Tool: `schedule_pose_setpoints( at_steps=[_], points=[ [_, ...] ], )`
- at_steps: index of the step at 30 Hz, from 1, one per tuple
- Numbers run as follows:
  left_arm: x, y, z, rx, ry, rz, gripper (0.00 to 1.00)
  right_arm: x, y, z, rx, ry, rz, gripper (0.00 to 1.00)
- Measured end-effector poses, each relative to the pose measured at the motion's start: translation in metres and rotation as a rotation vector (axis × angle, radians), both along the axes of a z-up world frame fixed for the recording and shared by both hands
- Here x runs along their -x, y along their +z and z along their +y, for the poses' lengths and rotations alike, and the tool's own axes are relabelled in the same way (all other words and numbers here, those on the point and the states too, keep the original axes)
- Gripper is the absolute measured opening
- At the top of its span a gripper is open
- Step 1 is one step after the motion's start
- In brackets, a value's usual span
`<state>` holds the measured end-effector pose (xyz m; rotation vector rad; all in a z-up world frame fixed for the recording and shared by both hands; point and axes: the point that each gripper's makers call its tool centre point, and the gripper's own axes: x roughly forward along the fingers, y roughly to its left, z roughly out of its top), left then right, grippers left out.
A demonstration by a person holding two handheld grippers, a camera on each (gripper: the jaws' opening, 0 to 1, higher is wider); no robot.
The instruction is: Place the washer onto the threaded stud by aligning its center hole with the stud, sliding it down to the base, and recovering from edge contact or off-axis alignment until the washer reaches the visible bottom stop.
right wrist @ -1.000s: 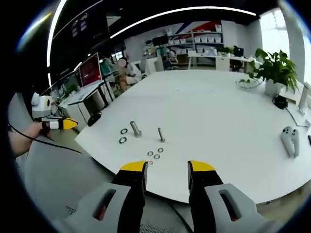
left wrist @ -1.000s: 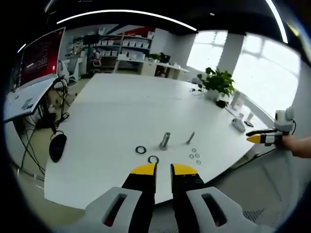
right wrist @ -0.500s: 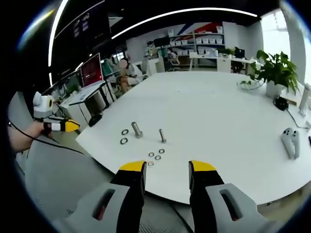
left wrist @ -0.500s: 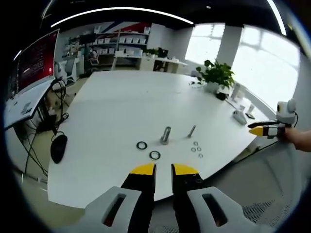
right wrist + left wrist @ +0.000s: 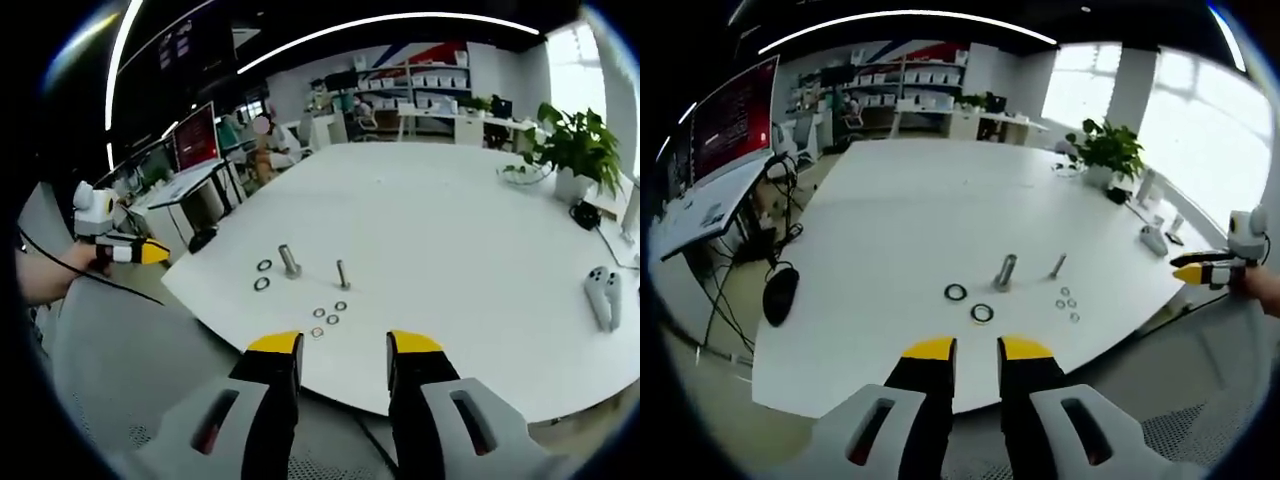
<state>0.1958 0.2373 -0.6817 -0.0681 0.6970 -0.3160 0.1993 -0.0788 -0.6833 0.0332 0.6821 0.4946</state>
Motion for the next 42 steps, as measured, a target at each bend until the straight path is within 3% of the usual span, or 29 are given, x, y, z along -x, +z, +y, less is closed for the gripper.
schedule_pose_setpoints(
  at_steps=[4,8,15,25,32,35,39,42],
  points=[
    [-0.001,0.003,-0.001,0.005,0.005,-0.011,0.13,0.007,-0.011,0.006,0.028,0.059,0.053,0.35],
    [-0.001,0.002,0.001,0.001,0.014,-0.01,0.13,0.006,-0.002,0.01,-0.011,0.066,0.016,0.35],
    [0.004,-0.011,0.005,-0.061,0.019,0.054,0.13,0.011,-0.004,0.017,-0.036,0.114,0.036,0.35],
    [0.004,-0.018,0.01,-0.094,0.028,0.093,0.12,0.014,-0.004,0.026,-0.052,0.158,0.045,0.35],
    [0.002,-0.013,0.011,-0.031,0.052,0.062,0.11,0.013,-0.006,0.025,-0.038,0.15,0.051,0.35],
    [0.005,-0.018,0.004,-0.039,0.01,0.096,0.11,0.012,-0.007,0.021,-0.035,0.128,0.057,0.34],
    [0.004,-0.023,0.006,-0.018,0.026,0.115,0.12,0.012,-0.01,0.022,-0.02,0.135,0.069,0.34],
    [0.011,-0.032,0.007,-0.041,0.022,0.175,0.12,0.012,-0.012,0.02,-0.015,0.126,0.081,0.33]
  ],
)
